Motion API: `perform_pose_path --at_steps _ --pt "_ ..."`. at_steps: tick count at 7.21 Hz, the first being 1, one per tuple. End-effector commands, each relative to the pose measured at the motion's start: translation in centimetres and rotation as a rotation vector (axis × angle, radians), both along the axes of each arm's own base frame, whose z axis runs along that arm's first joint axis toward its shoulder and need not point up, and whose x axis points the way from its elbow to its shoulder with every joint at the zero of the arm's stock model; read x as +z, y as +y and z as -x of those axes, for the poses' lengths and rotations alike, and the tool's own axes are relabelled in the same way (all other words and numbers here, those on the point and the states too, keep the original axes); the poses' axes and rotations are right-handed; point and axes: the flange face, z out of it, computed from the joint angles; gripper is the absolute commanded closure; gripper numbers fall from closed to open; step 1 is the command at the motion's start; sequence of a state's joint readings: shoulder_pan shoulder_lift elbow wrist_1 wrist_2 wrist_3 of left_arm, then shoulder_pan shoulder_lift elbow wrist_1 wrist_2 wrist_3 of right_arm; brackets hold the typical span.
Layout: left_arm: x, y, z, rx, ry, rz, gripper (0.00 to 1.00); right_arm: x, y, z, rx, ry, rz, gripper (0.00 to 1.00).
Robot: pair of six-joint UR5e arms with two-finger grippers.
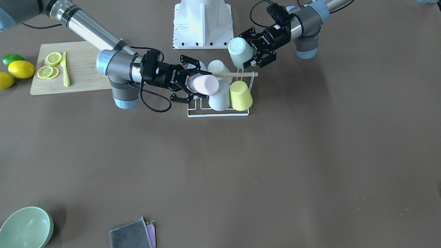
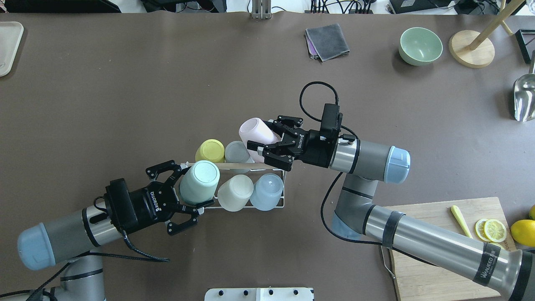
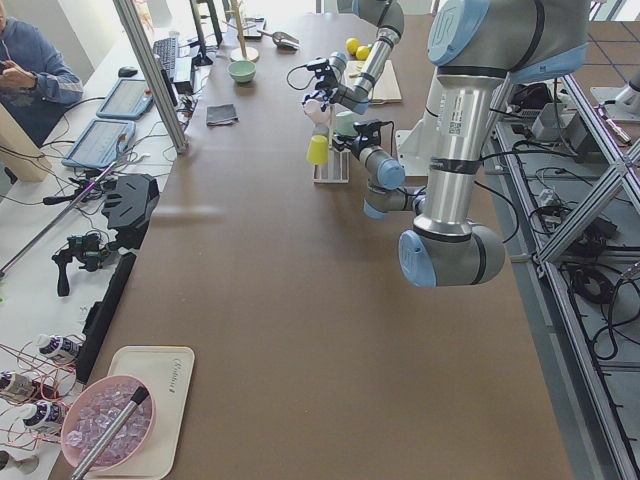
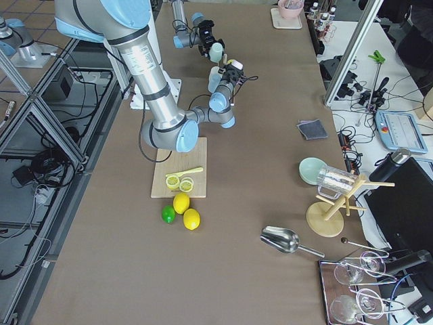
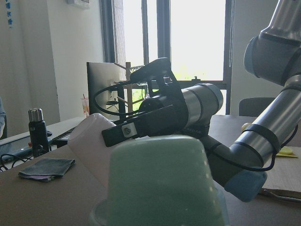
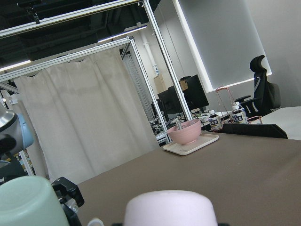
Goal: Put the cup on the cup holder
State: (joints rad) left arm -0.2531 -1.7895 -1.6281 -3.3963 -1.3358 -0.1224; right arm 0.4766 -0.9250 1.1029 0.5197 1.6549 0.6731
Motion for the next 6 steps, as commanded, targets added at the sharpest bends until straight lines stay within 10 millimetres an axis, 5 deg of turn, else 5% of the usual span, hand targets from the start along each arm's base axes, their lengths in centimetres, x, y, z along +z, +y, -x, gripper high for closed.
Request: perform_pose_path --at_steps 1,6 --pt "0.0 0.0 -0.1 -0.002 0.0 0.0 0.1 0.3 0.0 -0.1 0.0 0.005 0.0 1.0" --pt "-1.0 0.2 1.5 -0.011 0.034 -0.007 0.03 1.1 -0.5 -1.5 0.024 -0.017 -0.02 1.0"
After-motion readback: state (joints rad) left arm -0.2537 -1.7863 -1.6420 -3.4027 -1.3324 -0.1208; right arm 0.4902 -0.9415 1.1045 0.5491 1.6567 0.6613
